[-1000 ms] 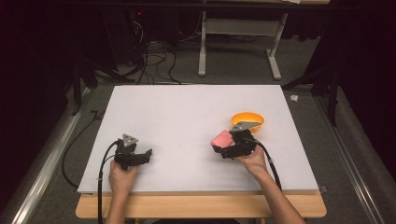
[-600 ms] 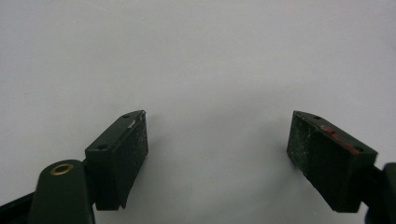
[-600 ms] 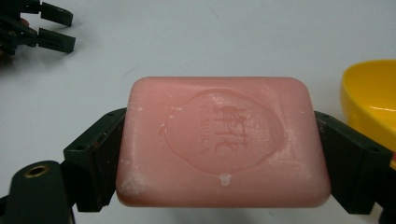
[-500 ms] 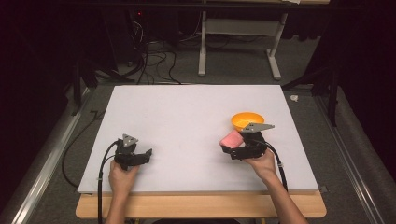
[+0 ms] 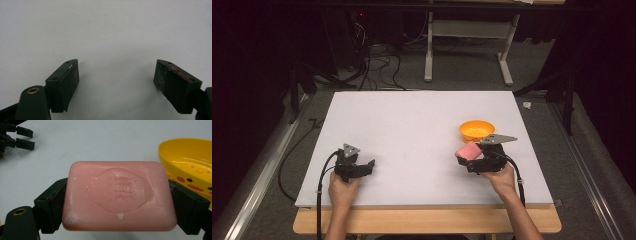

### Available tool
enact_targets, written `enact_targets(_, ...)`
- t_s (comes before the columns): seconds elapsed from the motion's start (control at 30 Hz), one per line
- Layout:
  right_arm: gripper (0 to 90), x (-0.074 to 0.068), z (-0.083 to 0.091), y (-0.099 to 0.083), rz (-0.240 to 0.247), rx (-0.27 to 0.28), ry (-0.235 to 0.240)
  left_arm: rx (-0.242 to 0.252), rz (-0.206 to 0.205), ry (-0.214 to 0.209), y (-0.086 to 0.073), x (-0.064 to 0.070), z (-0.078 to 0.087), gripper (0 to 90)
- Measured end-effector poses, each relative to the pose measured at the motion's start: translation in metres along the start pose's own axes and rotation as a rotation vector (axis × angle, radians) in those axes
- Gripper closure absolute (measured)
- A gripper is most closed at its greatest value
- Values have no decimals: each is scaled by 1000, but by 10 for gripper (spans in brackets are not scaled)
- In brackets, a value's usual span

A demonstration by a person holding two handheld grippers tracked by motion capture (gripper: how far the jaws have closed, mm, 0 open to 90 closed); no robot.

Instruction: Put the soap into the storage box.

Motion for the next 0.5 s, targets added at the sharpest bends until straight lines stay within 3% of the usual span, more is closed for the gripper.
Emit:
enact_targets(0.27, 136, 4, 7, -7, -2, -8, -31, 0, 0, 0, 0, 0, 0, 209)
enact_targets(0.5, 135, 10, 13, -13, -32, 1, -49, 1, -1, 1, 0, 0, 0, 209)
Point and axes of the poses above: each handheld gripper's, and its own axes: z roughly backward along the jaws, y roughly out of its top, x roughly to its right, the point moved 4 cm from there along -z, roughly forward along the jaws, and after that the axes turned 11 degrees about z, right-handed, at the moved point
